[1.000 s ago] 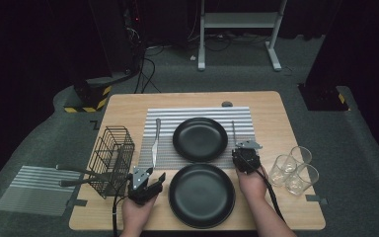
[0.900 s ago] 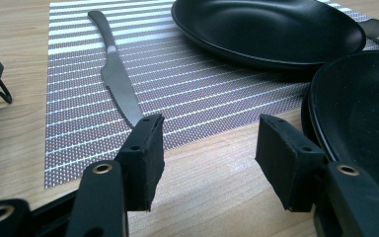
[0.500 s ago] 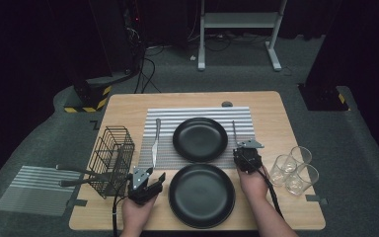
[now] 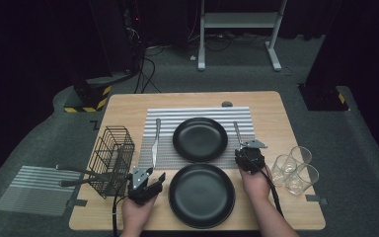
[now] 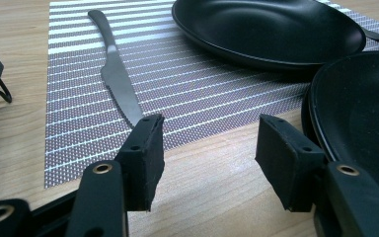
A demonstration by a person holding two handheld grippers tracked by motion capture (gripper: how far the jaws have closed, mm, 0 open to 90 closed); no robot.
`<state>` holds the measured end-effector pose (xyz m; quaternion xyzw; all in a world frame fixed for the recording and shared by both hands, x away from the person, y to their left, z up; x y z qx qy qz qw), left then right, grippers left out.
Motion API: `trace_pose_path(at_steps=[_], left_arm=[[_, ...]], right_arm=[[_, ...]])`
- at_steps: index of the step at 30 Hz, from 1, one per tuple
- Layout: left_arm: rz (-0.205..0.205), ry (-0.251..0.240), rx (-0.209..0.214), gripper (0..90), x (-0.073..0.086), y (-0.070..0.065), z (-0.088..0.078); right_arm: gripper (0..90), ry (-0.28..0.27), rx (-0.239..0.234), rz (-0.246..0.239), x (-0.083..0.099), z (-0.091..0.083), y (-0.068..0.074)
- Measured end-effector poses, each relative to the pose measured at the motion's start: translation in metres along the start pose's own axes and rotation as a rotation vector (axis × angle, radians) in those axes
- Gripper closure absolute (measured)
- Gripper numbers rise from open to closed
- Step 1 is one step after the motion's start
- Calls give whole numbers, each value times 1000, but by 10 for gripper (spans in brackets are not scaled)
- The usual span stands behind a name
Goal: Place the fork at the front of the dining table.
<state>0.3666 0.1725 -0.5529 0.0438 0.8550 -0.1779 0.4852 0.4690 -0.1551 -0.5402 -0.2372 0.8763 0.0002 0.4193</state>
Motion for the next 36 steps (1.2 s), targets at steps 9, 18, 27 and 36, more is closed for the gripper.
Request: trace_pose_path(at_steps=[9,18,27,36], left_arm=[[1,-2,1,441,0,0,0],[3,-1,1,441,0,0,0],[1,-2,2,441,0,0,0],[-2,-2,-2,440,0,-1,0]], right_arm=[[499,17,49,14,4,2,-6],[488,66,37,15,13,6,-4],[526,53,26,50,17,10,-3],[543,44,6,48,17,9,2]])
Point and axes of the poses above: each handheld gripper's, and its own axes: z roughly forward along the jaws, x roughly out of its underside, y roughly to its left, the point moved 6 cm from there along z, roughly forward along the jaws, and after that the axes turned 13 degrees about -z, right-handed, at the moved point
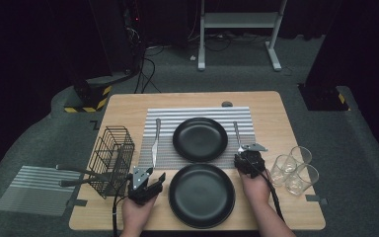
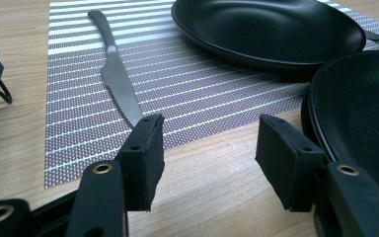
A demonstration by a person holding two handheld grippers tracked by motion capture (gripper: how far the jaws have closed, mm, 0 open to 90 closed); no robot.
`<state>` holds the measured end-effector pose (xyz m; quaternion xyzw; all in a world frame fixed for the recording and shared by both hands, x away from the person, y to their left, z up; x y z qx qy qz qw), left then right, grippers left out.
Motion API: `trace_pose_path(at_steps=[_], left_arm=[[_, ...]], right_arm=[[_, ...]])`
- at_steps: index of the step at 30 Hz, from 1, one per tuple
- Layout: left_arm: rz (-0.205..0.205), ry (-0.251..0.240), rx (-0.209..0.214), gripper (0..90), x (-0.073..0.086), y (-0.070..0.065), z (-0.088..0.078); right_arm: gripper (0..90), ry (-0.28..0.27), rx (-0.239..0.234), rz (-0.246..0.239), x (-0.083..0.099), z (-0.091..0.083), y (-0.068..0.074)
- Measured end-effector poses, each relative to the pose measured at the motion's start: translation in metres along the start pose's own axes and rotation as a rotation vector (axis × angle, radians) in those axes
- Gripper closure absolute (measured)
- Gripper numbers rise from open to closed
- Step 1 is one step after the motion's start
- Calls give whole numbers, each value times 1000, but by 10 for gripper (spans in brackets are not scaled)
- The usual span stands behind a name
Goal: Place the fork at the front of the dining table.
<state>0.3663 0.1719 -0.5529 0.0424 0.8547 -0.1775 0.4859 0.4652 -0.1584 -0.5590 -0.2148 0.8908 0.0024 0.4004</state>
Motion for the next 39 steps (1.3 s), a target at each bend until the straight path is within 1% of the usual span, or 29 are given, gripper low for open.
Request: trace_pose_path(at_steps=[1,3,4,6,10,12,13,14,17,18,19,20,21,24,25,26,27,28,31,33,35,37,39], left_arm=[[1,-1,0,441,0,0,0],[1,0,0,441,0,0,0],[3,-1,3,441,0,0,0],[3,0,4,441,0,0,0],[3,0,4,441,0,0,0],[2,0,5,441,0,0,0],[2,0,5,440,0,0,0],[3,1,5,441,0,0,0],[3,3,1,441,0,0,0],[4,4,1,441,0,0,0],[4,4,0,441,0,0,0],[4,4,0,440,0,0,0],[4,3,-1,441,0,0,0],[3,4,-1,441,0,0,0],[4,3,-1,441,0,0,0],[5,4,-1,441,0,0,0],[3,4,-1,441,0,0,0],[5,4,3,441,0,0,0],[3,3,-3,440,0,0,0],[4,3,-5,441,0,0,0],[4,3,-7,441,0,0,0],[9,3,-11,450,0,1,0],[7,3,-17,461,0,1,0]], right_arm=[[543,-4,0,-7,0,0,0],[544,-3,-4,2,0,0,2],[544,9,-13,-1,0,-1,2],[544,-7,-3,-8,-1,1,2],[557,-7,-4,-13,-1,1,3],[553,3,-15,-14,-1,-2,2],[552,-1,-13,-8,-1,-2,2],[550,-20,-4,-5,-3,-2,2],[546,-29,-5,-10,-4,-6,2],[546,-29,-9,-22,-5,-8,1],[545,-32,-8,-14,-5,-9,2],[545,-51,-1,-19,-7,-10,1],[545,-49,-8,-20,-7,-13,1],[543,-84,-18,-28,-10,-21,3],[542,-91,-27,-37,-11,-24,3],[547,-104,-31,-33,-11,-26,4],[550,-91,-49,-44,-10,-30,4],[553,-100,-53,-39,-10,-32,6],[560,-122,-72,-58,-8,-39,8],[569,-127,-87,-73,-6,-46,8],[581,-140,-92,-76,-4,-49,8],[582,-141,-103,-76,-1,-52,8],[583,-141,-112,-88,3,-56,8]])
Point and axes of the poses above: each handheld gripper's, and its own axes: z roughly forward along the jaws, x roughly out of its underside, y roughly to its left, the point moved 6 cm from there along z, roughly forward along the jaws, and after that the axes turned 13 degrees about -z, right-handed, at the moved point
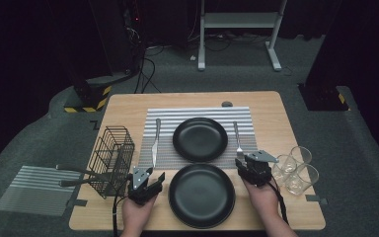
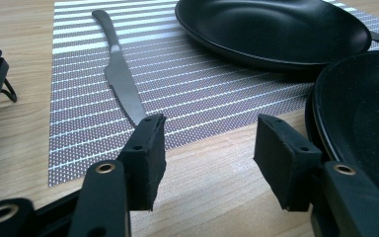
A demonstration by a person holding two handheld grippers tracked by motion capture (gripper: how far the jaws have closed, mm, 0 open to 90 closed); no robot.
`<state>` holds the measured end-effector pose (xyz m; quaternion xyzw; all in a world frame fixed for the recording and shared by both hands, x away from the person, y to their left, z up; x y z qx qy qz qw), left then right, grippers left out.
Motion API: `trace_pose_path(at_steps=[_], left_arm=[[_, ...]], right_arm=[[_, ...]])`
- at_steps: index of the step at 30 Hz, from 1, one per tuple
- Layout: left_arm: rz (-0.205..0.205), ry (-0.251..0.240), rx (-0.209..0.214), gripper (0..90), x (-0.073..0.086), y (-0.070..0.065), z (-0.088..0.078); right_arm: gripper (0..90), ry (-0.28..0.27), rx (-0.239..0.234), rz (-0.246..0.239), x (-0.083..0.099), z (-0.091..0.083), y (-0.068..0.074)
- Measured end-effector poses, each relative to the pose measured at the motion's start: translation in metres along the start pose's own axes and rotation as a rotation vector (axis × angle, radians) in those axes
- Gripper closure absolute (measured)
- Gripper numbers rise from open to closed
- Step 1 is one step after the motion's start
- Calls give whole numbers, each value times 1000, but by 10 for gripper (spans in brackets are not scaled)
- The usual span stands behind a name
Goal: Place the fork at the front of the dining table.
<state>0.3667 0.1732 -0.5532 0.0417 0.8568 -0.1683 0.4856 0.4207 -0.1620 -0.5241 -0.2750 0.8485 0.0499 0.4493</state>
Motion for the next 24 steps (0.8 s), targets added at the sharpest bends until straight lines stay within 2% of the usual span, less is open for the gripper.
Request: trace_pose_path(at_steps=[1,4,7,8,13,14,15,16,17,19,20,22,23,24], left_arm=[[-21,-5,-4,462,0,-1,0],[23,9,-14,477,0,2,-1],[24,-5,-13,487,0,2,0],[29,9,-28,490,0,2,-1],[25,12,-30,490,0,2,-1],[20,8,-29,489,0,2,-1],[-10,0,-26,488,0,0,0],[-20,-2,-27,488,0,0,0],[17,6,-28,488,0,2,0],[9,3,-30,488,0,2,0],[-12,1,-30,487,0,0,1],[-3,8,-37,486,1,1,1],[22,12,-34,483,0,2,1],[18,16,-32,481,0,2,1]], right_arm=[[584,0,-7,-6,1,-2,1],[589,-2,-19,-27,8,-8,4],[591,4,-35,-41,18,-12,8],[592,7,-37,-39,20,-13,9],[593,7,-52,-57,30,-15,11],[593,12,-53,-51,31,-15,12],[591,9,-54,-57,32,-16,12],[583,5,-54,-63,33,-16,12],[580,1,-56,-66,33,-16,12],[581,-9,-62,-63,34,-18,13],[582,-20,-65,-67,33,-18,13],[584,-29,-72,-74,33,-19,13],[584,-29,-77,-75,34,-20,13],[582,-34,-83,-72,33,-21,13]])
Point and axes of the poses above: each handheld gripper's, and its own axes: z roughly forward along the jaws, x roughly out of its underside, y roughly to its left, the point moved 6 cm from there along z, roughly forward along the jaws, and after that the axes turned 13 degrees about -z, right-handed, at the moved point
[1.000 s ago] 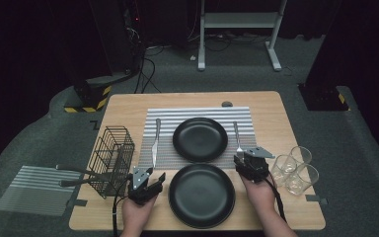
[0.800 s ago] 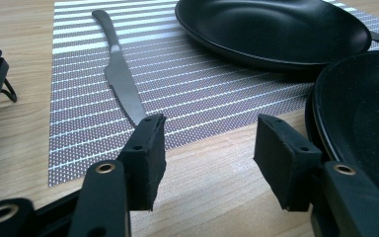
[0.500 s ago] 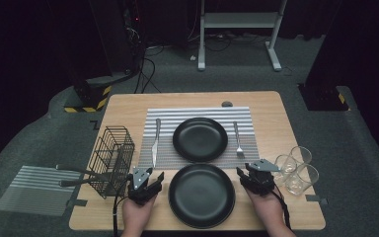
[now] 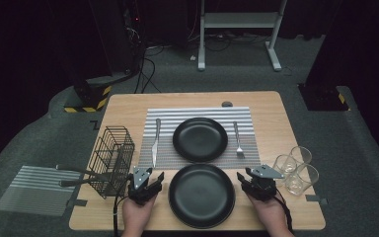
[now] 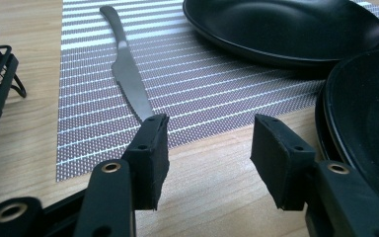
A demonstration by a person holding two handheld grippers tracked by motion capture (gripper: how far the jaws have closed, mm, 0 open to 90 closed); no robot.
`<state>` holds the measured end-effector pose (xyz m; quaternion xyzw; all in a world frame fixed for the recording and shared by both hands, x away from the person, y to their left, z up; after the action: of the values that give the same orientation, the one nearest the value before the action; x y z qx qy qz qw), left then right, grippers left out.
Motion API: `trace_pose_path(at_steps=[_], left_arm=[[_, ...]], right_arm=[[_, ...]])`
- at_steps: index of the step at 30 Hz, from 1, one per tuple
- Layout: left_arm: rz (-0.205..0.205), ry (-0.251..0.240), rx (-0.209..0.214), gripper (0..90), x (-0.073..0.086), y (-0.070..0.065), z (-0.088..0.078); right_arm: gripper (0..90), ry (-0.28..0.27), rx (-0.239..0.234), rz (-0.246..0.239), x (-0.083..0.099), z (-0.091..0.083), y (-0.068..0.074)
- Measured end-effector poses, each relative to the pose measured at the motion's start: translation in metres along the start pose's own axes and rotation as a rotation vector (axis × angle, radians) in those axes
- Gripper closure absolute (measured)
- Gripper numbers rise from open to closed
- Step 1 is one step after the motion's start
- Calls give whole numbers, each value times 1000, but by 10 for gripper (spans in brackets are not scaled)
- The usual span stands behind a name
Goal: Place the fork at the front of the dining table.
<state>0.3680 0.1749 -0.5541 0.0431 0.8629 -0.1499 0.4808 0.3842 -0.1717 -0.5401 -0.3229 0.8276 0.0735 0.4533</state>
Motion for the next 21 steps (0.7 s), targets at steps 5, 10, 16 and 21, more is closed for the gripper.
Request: trace_pose_path(at_steps=[5,10,16,21], left_arm=[[32,16,-25,479,2,-4,2],[44,24,-30,475,3,-5,3],[43,37,-24,464,3,-4,4],[33,62,-15,455,3,-4,7]], right_arm=[[590,-26,-15,-14,-3,-7,0],[614,-50,-21,4,-10,-20,-1],[598,-66,-9,2,-16,-29,-1],[582,-75,-10,0,-20,-32,-5]])
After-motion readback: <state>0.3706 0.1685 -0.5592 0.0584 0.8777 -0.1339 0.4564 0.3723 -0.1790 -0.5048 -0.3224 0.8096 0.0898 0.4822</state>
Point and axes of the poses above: each handheld gripper's, and its own axes: z roughly forward along the jaws, x roughly out of its underside, y roughly to its left, the point moved 6 cm from there along z, roughly forward along the jaws, and after that the axes turned 13 degrees about -z, right-handed, at the moved point
